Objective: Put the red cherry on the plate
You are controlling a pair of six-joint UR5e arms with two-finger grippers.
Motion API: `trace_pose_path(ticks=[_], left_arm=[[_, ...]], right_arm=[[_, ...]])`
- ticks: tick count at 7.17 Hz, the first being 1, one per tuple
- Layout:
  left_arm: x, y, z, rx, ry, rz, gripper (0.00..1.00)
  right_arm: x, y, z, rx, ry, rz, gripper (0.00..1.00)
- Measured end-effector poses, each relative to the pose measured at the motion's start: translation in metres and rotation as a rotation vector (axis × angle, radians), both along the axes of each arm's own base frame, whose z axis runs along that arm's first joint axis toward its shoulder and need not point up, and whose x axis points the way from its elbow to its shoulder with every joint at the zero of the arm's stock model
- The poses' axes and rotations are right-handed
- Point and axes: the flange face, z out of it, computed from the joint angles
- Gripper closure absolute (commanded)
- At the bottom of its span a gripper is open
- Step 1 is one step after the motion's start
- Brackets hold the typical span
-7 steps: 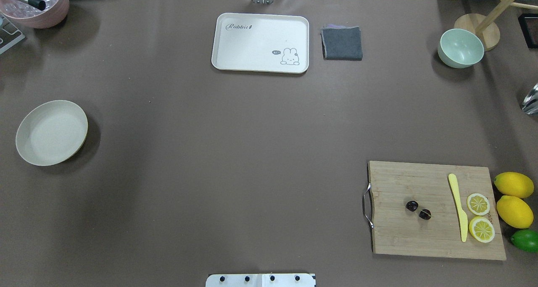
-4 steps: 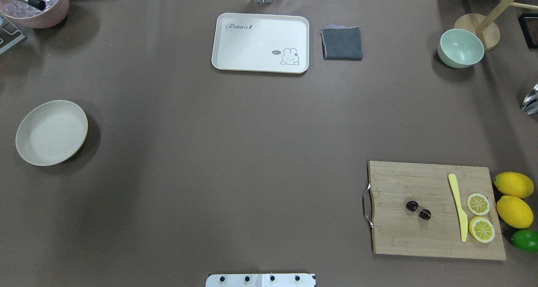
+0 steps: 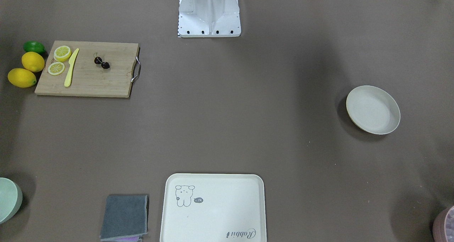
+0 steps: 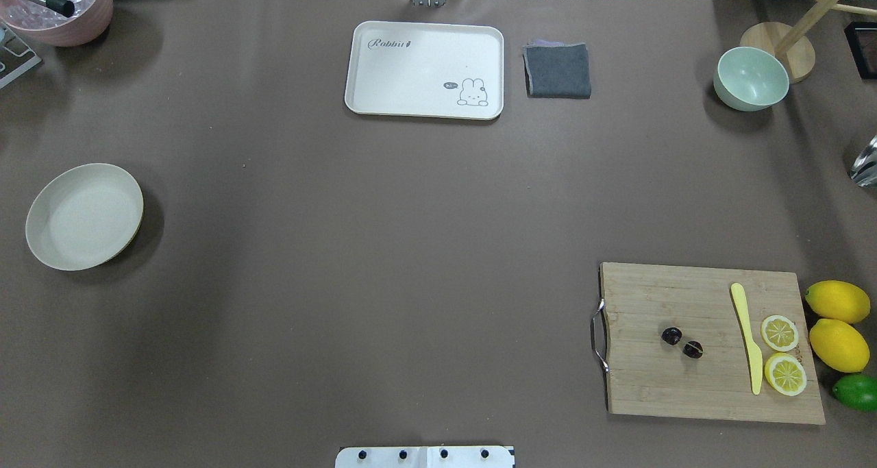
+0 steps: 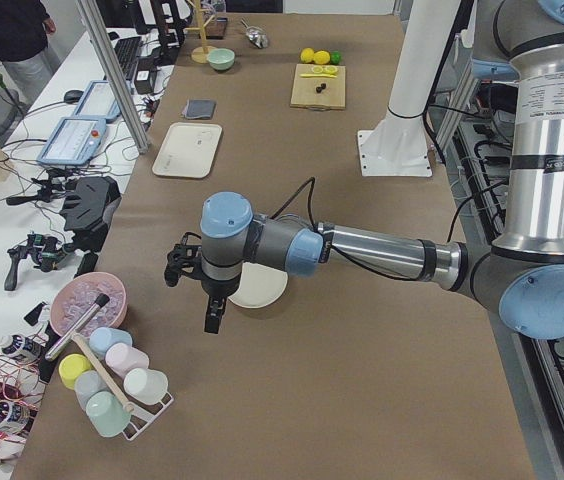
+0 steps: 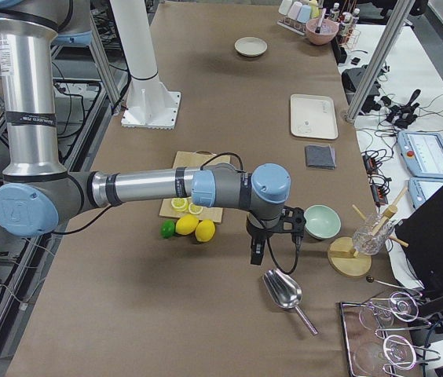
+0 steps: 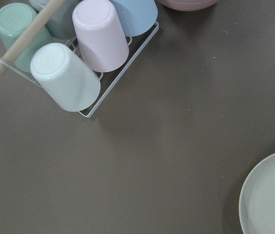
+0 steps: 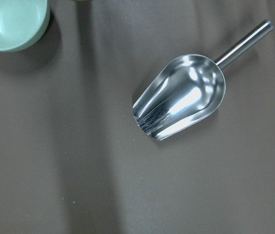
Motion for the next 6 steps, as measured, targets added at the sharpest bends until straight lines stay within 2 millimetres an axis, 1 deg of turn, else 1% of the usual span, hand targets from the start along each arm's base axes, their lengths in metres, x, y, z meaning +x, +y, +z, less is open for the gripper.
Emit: trace_pose_path(ticks=[4, 5, 6], left_arm=[[0.003, -0.001, 0.000, -0.002, 0.007, 0.005, 0.02], [0.007, 0.000, -0.003, 0.006, 0.041, 0.018, 0.02], [0.023, -0.005, -0.005, 0.026, 0.104, 0.058, 0.02]], right_arm=[[0.000, -0.001, -0.001, 0.002, 0.000, 0.000, 0.00], [0.000, -0.001, -0.001, 0.003, 0.000, -0.001, 0.00], [0.000, -0.001, -0.002, 0.005, 0.000, -0.001, 0.00]])
